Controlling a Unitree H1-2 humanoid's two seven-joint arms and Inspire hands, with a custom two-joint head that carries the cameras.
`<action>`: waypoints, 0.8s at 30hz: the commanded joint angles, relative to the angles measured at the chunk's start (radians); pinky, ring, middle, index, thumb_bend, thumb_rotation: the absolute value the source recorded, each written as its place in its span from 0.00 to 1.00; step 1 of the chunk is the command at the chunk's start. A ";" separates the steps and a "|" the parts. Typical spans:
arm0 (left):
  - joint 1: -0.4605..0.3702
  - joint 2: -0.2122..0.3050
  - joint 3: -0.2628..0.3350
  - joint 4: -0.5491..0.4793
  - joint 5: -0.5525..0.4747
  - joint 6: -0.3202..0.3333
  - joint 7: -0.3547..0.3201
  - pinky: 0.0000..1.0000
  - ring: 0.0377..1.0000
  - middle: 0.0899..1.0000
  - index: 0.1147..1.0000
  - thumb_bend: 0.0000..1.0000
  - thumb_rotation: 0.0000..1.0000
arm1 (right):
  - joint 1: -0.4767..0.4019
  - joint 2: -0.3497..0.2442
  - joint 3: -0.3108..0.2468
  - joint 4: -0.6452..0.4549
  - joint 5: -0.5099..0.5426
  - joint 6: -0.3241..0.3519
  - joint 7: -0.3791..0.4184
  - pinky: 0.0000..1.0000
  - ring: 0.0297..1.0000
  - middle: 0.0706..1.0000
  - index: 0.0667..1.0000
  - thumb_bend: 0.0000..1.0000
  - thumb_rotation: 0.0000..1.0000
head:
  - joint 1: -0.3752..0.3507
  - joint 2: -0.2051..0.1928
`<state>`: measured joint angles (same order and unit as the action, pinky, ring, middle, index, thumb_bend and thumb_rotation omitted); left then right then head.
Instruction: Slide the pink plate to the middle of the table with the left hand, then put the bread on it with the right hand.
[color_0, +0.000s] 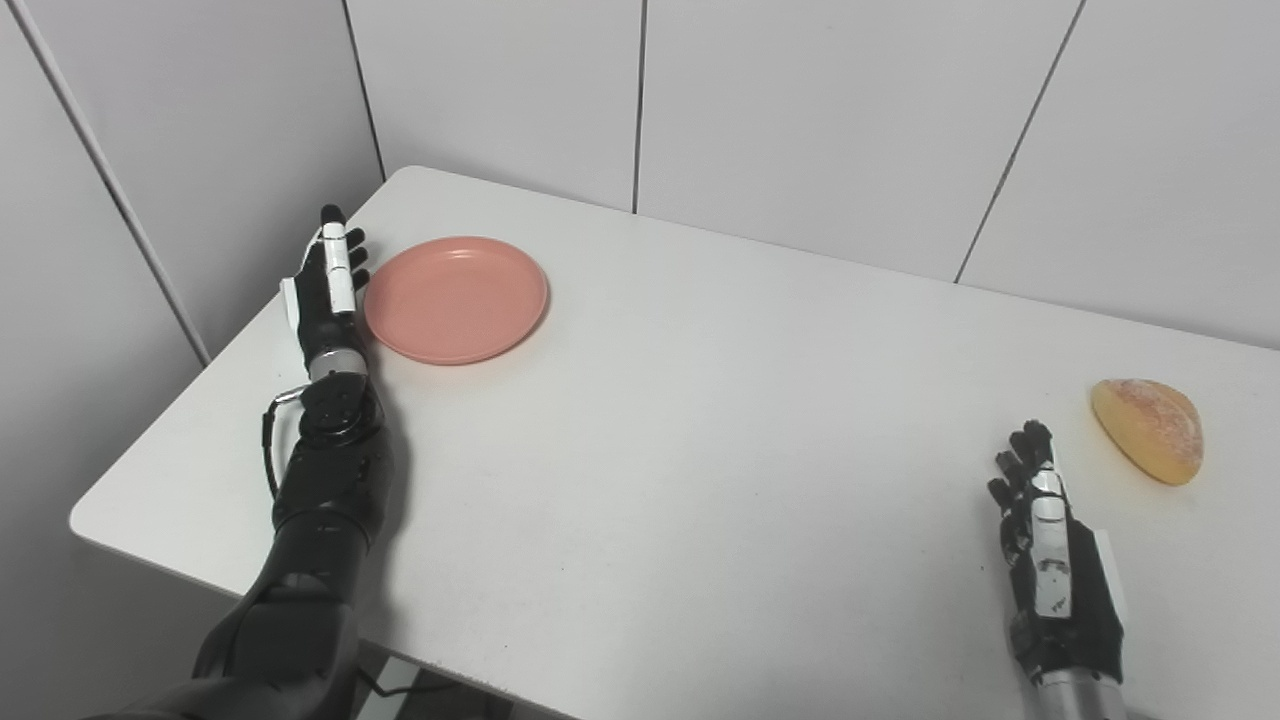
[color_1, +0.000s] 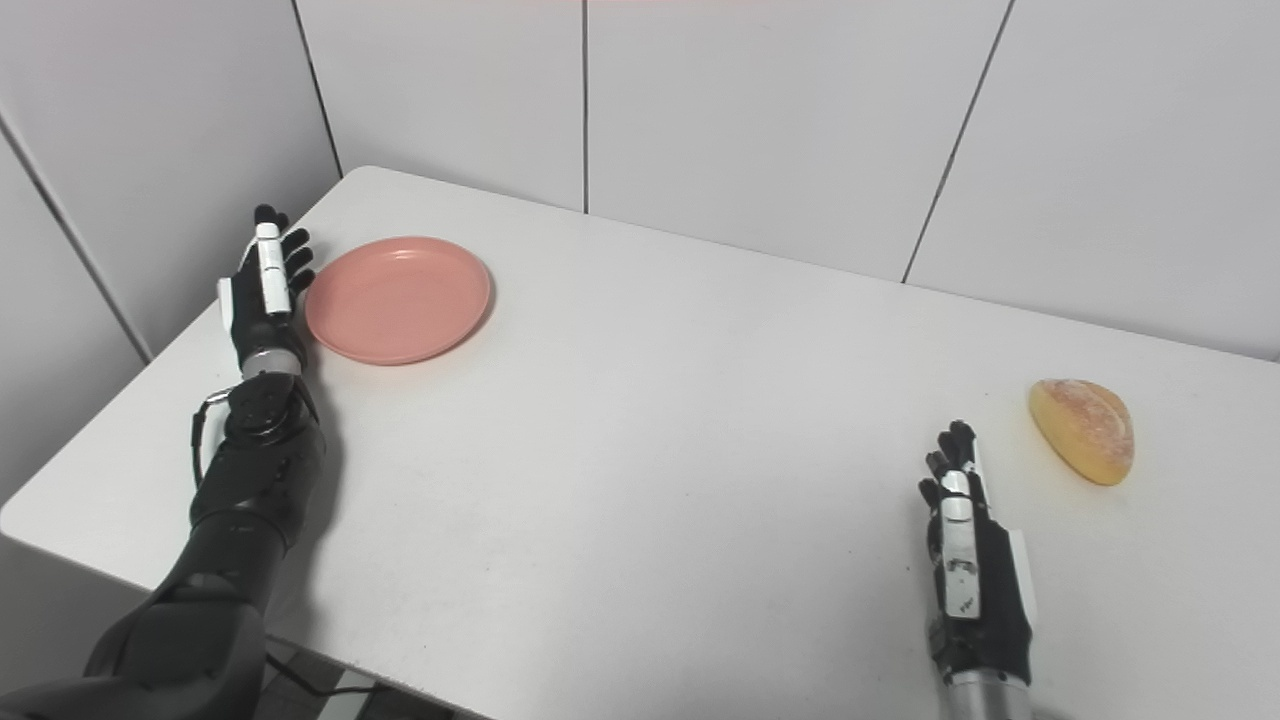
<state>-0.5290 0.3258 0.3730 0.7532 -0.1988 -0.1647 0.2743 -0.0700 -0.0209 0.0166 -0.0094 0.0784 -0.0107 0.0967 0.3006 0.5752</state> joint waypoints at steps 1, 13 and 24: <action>-0.042 -0.020 -0.015 -0.007 -0.018 0.021 -0.034 0.84 0.83 0.80 0.79 0.75 1.00 | 0.005 0.005 -0.002 -0.005 0.003 -0.034 -0.002 1.00 1.00 1.00 1.00 0.70 1.00 | 0.001 0.000; -0.077 -0.070 -0.036 -0.011 -0.044 0.051 -0.082 0.83 0.82 0.80 0.80 0.74 1.00 | 0.000 0.009 0.000 -0.001 0.003 -0.034 -0.005 1.00 1.00 1.00 1.00 0.69 1.00 | -0.007 0.002; -0.083 -0.108 -0.069 -0.021 -0.056 0.052 -0.131 0.82 0.82 0.79 0.79 0.74 1.00 | -0.006 0.015 0.002 -0.004 -0.009 -0.022 -0.010 1.00 1.00 1.00 1.00 0.71 1.00 | -0.029 0.004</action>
<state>-0.5832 0.2278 0.3099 0.7432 -0.2420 -0.1295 0.1729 -0.0717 -0.0124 0.0186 -0.0095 0.0663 -0.0106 0.0905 0.2715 0.5783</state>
